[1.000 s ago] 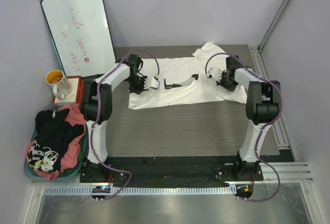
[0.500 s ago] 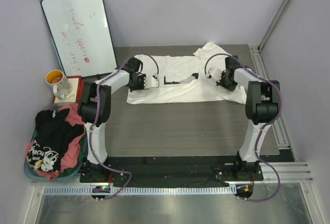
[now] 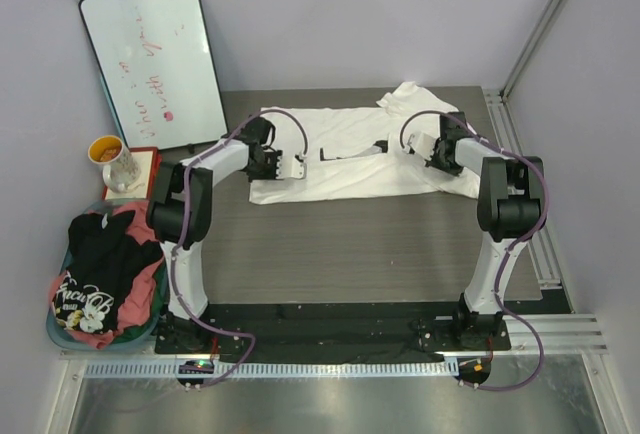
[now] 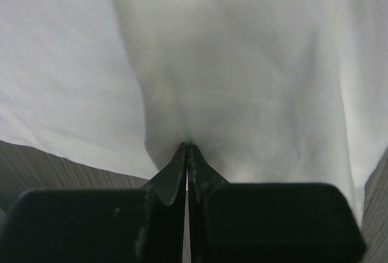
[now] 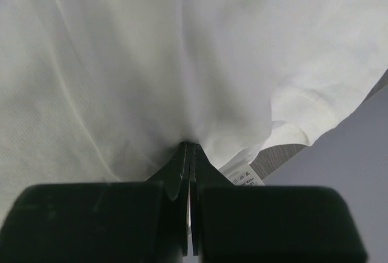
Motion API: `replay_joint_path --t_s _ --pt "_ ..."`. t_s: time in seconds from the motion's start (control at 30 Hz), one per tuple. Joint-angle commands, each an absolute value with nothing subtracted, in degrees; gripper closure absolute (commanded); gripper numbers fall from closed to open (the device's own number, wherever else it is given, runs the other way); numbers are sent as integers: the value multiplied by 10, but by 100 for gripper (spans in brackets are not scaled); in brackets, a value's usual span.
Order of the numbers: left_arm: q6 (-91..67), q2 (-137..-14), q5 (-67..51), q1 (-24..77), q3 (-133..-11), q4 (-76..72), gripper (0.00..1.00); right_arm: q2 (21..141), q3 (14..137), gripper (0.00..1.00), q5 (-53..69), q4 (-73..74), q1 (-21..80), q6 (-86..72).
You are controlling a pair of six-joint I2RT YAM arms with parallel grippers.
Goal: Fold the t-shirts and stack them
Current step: Fold the flattened tshirt in 1/3 of the way
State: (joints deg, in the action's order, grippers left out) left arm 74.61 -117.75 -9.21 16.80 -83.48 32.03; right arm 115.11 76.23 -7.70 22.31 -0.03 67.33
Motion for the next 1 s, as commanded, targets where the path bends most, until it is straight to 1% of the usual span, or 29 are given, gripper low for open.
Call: replay_joint_path --t_s 0.0,0.07,0.1,0.13,0.2,0.23,0.27,0.33,0.4,0.47,0.5,0.53,0.57,0.6,0.7,0.8,0.97 --pt "783 -1147 -80 162 -801 366 100 1157 740 99 -115 184 -20 701" --pt "781 -1144 -79 162 -798 364 100 1155 750 89 -109 176 -20 700" --pt "770 -1143 -82 162 -800 363 100 1148 756 82 -103 177 -19 690" --pt "762 -1140 -83 162 -803 362 100 1144 764 72 -95 179 -19 683" --pt "738 -1136 -89 162 -815 357 100 1134 795 62 -70 204 -19 665" --pt "731 -1133 -91 162 -817 352 100 1127 808 54 -64 216 -19 648" --pt "724 -1126 -91 161 -820 346 100 1122 830 52 -57 241 -19 636" --pt "715 -1115 -93 161 -824 333 93 1107 849 47 -39 269 -21 621" --pt "713 -1100 -97 161 -826 327 87 1094 854 46 -20 300 -23 621" --pt "713 -1091 -108 161 -830 329 86 1079 849 47 -7 347 -28 633" --pt "714 -1085 -112 162 -831 330 86 1075 846 49 -8 364 -31 641" --pt "716 -1082 -115 162 -833 342 88 1071 843 55 16 381 -33 647" --pt "719 -1079 -123 163 -838 348 92 1067 838 58 22 413 -39 657" --pt "722 -1078 -127 162 -840 356 100 1066 837 66 25 429 -42 660" --pt "729 -1079 -148 162 -852 390 100 1071 841 76 33 489 -54 667" --pt "737 -1086 -169 163 -858 420 100 1071 838 79 34 498 -66 663" --pt "748 -1109 -181 173 -867 446 100 1077 834 80 25 497 -73 659"
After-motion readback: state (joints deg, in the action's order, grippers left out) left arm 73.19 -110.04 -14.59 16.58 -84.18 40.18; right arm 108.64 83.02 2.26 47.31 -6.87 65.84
